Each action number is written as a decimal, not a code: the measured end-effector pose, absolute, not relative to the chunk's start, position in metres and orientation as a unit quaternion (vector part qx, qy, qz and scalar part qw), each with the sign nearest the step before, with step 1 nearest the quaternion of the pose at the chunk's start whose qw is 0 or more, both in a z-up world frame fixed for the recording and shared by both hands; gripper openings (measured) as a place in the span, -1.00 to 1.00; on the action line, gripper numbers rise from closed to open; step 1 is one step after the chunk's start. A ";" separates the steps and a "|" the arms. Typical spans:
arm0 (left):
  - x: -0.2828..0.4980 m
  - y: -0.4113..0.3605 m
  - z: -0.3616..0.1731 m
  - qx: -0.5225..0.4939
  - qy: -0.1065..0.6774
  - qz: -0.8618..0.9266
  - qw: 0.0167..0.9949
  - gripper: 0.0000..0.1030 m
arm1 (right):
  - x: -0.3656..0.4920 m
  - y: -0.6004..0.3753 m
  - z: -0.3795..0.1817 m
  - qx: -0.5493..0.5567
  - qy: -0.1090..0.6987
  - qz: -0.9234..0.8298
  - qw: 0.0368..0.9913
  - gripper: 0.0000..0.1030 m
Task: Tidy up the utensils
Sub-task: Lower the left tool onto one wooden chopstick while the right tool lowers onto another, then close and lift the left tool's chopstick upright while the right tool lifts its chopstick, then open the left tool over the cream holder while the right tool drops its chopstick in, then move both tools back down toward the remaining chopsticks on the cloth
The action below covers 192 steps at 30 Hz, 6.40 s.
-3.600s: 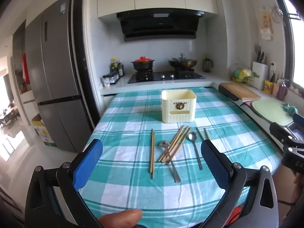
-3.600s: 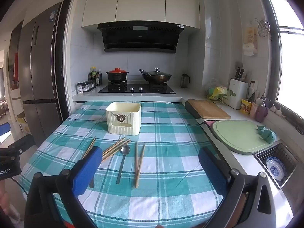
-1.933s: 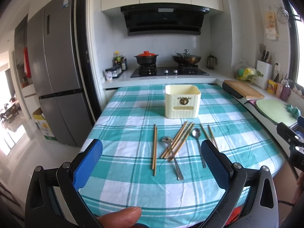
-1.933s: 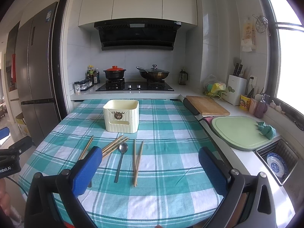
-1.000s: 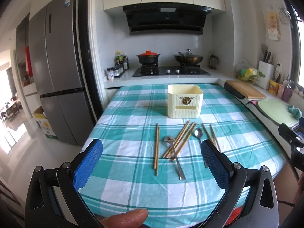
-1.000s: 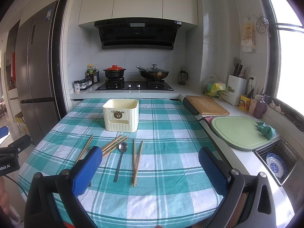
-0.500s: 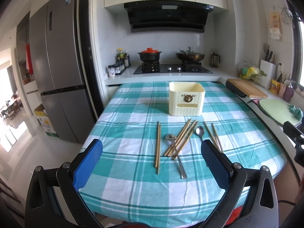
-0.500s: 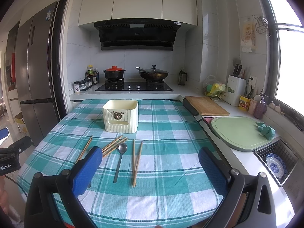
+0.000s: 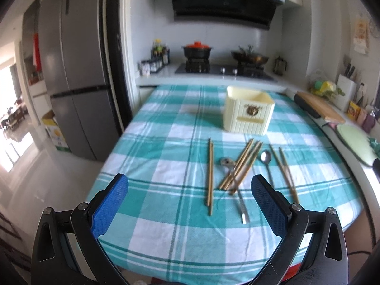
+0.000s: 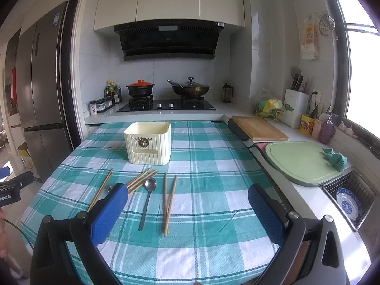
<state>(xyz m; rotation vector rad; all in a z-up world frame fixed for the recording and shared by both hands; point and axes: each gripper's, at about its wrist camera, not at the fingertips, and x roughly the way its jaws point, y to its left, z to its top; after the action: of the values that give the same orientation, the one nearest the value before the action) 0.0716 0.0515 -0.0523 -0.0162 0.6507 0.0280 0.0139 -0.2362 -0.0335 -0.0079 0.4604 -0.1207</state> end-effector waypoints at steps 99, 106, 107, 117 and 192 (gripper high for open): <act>0.270 0.079 -0.044 -0.086 0.326 -0.167 0.926 -0.91 | 0.234 -0.243 -0.038 -0.041 0.326 0.150 0.933 -0.87; 0.269 0.068 -0.037 -0.063 0.320 -0.178 0.928 -0.92 | 0.230 -0.253 -0.029 0.018 0.340 0.167 0.925 -0.87; 0.270 0.065 -0.035 -0.056 0.320 -0.178 0.929 -0.92 | 0.234 -0.251 -0.031 0.011 0.351 0.160 0.922 -0.87; 0.273 0.054 -0.027 -0.023 0.315 -0.181 0.931 -0.92 | 0.254 -0.253 -0.029 0.038 0.394 0.147 0.907 -0.87; 0.302 0.092 -0.226 -0.009 0.462 0.020 0.887 0.99 | 0.253 -0.316 -0.220 0.002 0.435 -0.033 0.900 0.28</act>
<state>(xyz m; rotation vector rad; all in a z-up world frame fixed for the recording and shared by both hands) 0.3025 0.0918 -0.2258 -0.0181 0.9600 0.0412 0.2527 -0.3157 -0.2198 0.0033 0.8996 -0.0690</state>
